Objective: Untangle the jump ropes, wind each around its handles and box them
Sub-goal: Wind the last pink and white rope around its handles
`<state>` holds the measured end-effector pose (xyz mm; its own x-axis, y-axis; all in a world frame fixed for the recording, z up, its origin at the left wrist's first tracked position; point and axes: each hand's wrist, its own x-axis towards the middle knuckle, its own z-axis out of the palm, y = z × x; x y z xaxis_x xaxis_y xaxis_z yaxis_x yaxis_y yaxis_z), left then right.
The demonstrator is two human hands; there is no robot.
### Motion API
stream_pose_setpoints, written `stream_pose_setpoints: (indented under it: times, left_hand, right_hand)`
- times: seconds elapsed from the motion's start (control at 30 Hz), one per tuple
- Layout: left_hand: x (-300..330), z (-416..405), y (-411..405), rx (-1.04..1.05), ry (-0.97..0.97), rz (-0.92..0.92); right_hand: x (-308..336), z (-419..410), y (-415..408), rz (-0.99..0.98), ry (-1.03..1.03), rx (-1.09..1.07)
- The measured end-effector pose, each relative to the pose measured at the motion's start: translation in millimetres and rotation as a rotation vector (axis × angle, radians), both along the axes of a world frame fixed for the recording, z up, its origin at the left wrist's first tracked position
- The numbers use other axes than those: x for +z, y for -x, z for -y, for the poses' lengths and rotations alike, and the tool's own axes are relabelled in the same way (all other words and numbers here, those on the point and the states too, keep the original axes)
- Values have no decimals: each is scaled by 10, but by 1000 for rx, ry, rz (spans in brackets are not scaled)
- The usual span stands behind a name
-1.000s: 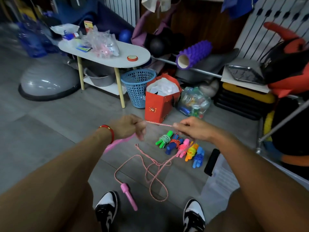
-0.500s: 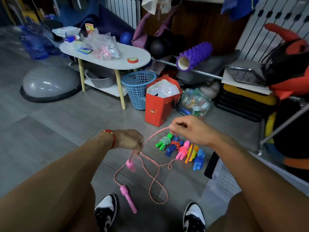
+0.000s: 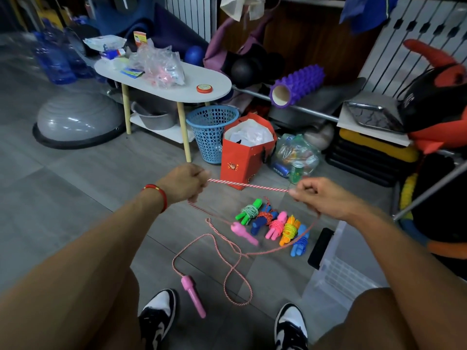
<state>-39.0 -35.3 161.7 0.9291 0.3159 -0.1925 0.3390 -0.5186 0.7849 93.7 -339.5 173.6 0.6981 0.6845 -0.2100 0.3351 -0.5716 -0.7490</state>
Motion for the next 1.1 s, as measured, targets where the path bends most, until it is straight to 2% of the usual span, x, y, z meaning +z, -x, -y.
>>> stream_pose_setpoints:
  times: [0.1, 0.2, 0.3, 0.43, 0.57, 0.63, 0.73, 0.8, 0.9, 0.97, 1.03, 1.1]
  left_hand:
    - [-12, -158, 122, -79, -154, -183]
    - [14, -172, 206, -234, -156, -308]
    - [-28, -204, 242, -333, -163, -343]
    - [-76, -88, 270, -401, -66, -278]
    - [-149, -94, 341, -466, -51, -114]
    - [-214, -231, 425, -471, -66, -98]
    - [-368, -509, 607, -445, -106, -189]
    - [-484, -729, 735, -408, -174, -323]
    - [-576, -893, 837, -369, -292, -540]
    - [-522, -806, 812, -444, -393, -574]
    - [-474, -613, 751, -522, -332, -485]
    - [-424, -408, 696, -469, -90, -361]
  right_hand:
    - [9, -26, -10, 81, -61, 6]
    - [6, -174, 67, 153, -153, 58]
    - [-48, -439, 212, 161, -220, 104]
    - [-162, -851, 437, 175, -211, 188]
    - [-321, -1183, 554, 237, -92, 264]
    - [-405, -1242, 524, 187, -17, 291]
    - [-524, -1179, 366, 62, 131, 336]
    - [-559, -1109, 286, 2, 195, 343]
    - [-513, -1127, 308, -2, 169, 375]
    - [-440, -1244, 431, 22, 87, 402]
    - [-380, -1376, 559, 74, 11, 416]
    - [-352, -1469, 632, 160, -21, 430]
